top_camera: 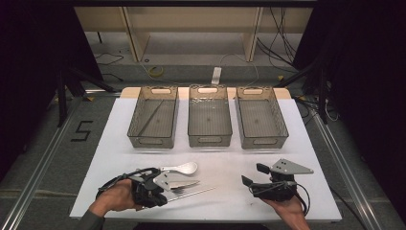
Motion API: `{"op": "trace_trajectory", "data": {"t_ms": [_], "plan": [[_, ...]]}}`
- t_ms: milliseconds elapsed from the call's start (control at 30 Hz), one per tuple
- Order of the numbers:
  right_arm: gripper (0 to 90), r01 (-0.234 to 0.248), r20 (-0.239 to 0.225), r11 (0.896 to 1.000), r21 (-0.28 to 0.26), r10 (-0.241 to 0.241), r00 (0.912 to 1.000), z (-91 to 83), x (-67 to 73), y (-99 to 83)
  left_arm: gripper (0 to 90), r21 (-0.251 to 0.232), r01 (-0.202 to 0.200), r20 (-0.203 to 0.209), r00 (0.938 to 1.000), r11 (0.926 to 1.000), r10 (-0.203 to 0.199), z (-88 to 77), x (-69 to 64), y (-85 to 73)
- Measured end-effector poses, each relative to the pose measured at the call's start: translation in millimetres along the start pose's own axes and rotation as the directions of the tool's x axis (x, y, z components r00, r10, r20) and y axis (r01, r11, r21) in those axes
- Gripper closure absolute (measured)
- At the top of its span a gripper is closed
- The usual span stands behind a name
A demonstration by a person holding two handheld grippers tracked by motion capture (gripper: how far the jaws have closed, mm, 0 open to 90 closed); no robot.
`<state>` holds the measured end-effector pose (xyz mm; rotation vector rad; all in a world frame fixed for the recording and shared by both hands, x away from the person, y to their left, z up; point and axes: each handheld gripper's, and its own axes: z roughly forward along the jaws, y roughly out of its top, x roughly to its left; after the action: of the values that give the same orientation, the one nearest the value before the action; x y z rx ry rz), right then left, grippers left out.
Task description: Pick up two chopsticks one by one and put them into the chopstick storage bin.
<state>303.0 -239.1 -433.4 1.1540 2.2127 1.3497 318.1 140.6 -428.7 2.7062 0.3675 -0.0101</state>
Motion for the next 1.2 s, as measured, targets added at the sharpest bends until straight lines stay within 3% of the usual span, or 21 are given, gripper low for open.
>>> {"op": "trace_trajectory", "data": {"t_ms": [167, 300, 500, 567, 667, 733, 867, 933, 1100, 1133, 1200], "plan": [[27.7, 0.001, 0.000, 1.000, 0.000, -0.001, 1.0000, 0.0, -0.1, -0.1, 84.7, -0.065, 0.063, -0.040, 0.9970, 0.9959, -0.066, -7.8, 4.1, 1.8], [27.7, 0.000, 0.002, 1.000, -0.001, 0.000, 1.0000, 0.2, -0.8, -0.3, 84.7, -0.104, 0.107, -0.099, 0.9881, 0.9888, -0.118, -14.0, 9.6, 2.1], [27.7, -0.004, 0.004, 1.000, -0.001, 0.004, 1.0000, 0.1, -0.8, -0.4, 84.7, -0.165, 0.184, -0.159, 0.9646, 0.9690, -0.210, -21.3, 20.9, -0.8], [27.7, -0.007, 0.004, 1.000, -0.001, 0.007, 1.0000, 0.0, -1.2, -0.4, 84.7, -0.190, 0.206, -0.161, 0.9580, 0.9598, -0.238, -23.6, 23.9, -1.7], [27.7, -0.009, 0.005, 1.000, -0.001, 0.009, 0.9999, 0.2, -1.7, -0.4, 84.7, -0.204, 0.221, -0.176, 0.9501, 0.9537, -0.258, -27.0, 30.1, -2.0], [27.7, -0.015, 0.005, 1.000, -0.001, 0.015, 0.9999, 0.6, -1.9, -0.8, 84.7, -0.236, 0.244, -0.182, 0.9398, 0.9407, -0.289, -27.8, 34.7, -2.0], [27.7, -0.015, 0.007, 1.000, -0.011, 0.015, 0.9999, -0.4, -2.6, -0.9, 84.7, -0.269, 0.270, -0.203, 0.9223, 0.9245, -0.329, -32.6, 45.3, -2.3], [27.6, -0.020, 0.008, 1.000, -0.018, 0.020, 0.9998, -0.8, -2.7, -1.0, 84.6, -0.280, 0.276, -0.207, 0.9176, 0.9194, -0.339, -35.6, 50.7, -2.6], [27.5, -0.027, 0.007, 0.999, -0.024, 0.027, 0.9996, -1.0, -3.0, -1.3, 84.6, -0.327, 0.316, -0.215, 0.8927, 0.8906, -0.396, -44.5, 66.6, -3.1], [27.5, -0.028, 0.007, 0.999, -0.024, 0.028, 0.9996, -1.0, -3.1, -1.3, 84.6, -0.328, 0.317, -0.221, 0.8899, 0.8897, -0.399, -46.2, 70.1, -3.0], [27.3, -0.029, 0.006, 0.999, -0.025, 0.029, 0.9996, -0.9, -3.0, -1.4, 84.6, -0.343, 0.329, -0.221, 0.8820, 0.8800, -0.416, -49.1, 75.7, -2.2]]}}
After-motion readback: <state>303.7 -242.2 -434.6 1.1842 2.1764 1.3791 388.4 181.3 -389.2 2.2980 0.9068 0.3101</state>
